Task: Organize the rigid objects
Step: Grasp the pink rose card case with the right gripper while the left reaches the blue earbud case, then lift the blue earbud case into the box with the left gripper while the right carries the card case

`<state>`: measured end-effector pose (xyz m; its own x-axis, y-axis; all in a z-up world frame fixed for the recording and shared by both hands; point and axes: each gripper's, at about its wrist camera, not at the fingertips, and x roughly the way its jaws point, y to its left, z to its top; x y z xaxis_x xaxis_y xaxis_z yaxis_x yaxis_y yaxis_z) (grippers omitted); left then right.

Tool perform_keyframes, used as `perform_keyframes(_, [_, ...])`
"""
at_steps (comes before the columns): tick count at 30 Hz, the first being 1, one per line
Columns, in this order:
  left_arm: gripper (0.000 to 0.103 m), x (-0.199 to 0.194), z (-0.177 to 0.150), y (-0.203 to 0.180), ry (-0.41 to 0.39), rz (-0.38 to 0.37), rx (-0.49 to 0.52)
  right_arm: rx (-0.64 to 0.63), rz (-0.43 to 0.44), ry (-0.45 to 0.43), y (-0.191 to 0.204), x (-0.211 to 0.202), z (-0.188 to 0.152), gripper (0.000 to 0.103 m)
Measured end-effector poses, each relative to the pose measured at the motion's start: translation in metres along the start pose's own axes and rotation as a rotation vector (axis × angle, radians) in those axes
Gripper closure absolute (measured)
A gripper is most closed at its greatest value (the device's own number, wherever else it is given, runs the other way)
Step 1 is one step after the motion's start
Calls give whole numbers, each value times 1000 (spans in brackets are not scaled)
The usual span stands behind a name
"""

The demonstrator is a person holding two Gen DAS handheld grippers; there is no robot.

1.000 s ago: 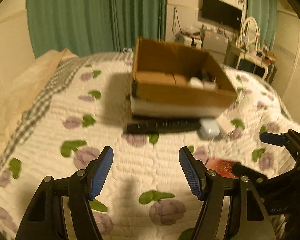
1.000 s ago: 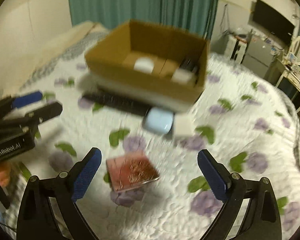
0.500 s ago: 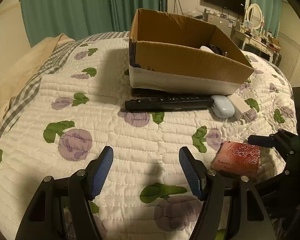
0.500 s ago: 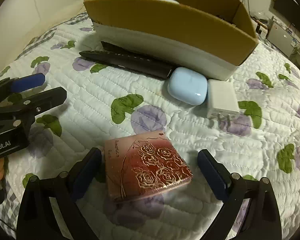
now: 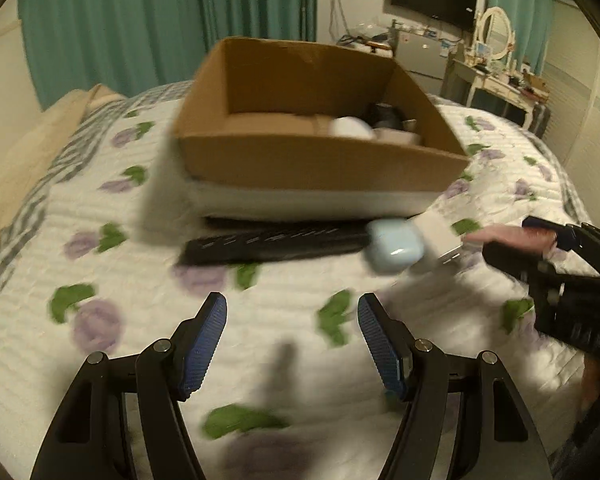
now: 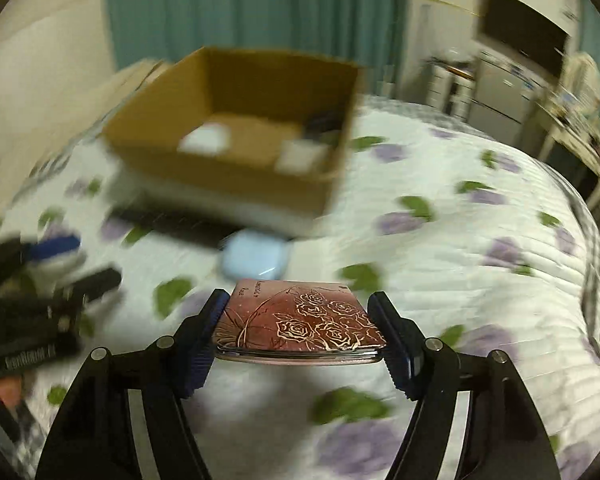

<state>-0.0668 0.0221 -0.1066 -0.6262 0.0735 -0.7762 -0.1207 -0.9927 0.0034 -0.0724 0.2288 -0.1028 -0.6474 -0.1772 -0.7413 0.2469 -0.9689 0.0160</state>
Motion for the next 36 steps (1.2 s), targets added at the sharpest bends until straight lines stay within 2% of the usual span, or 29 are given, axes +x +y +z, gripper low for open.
perform_keyframes(4, [32, 16, 11, -27, -10, -19, 31, 35, -67, -17, -18, 3, 13, 32])
perform_keyframes(7, [32, 34, 17, -45, -14, -37, 54, 83, -59, -12, -29, 12, 19, 32])
perform_keyframes(14, [32, 66, 23, -69, 31, -58, 65, 141, -45, 16, -42, 35, 18, 32])
perform_keyframes(16, [32, 73, 24, -72, 31, -34, 62, 160, -38, 23, -47, 40, 17, 32])
perform_keyframes(19, [35, 92, 26, -73, 89, -8, 44, 172, -34, 28, -49, 43, 15, 32])
perform_keyframes(21, [36, 98, 26, -76, 95, 26, 43, 170, -37, 28, -49, 44, 14, 32])
perform_keyframes(23, [45, 96, 25, -79, 88, 40, 58, 165, -40, 28, -48, 43, 14, 32])
perform_keyframes(25, [52, 92, 24, -79, 80, 23, 57, 161, -44, 27, -47, 43, 14, 32])
perform_keyframes(31, [52, 70, 18, -77, 60, -32, 37, 147, -49, 17, -41, 34, 13, 32])
perform_keyframes(36, [52, 43, 10, -72, 25, -47, 42, 123, -52, 0, -33, 19, 11, 32])
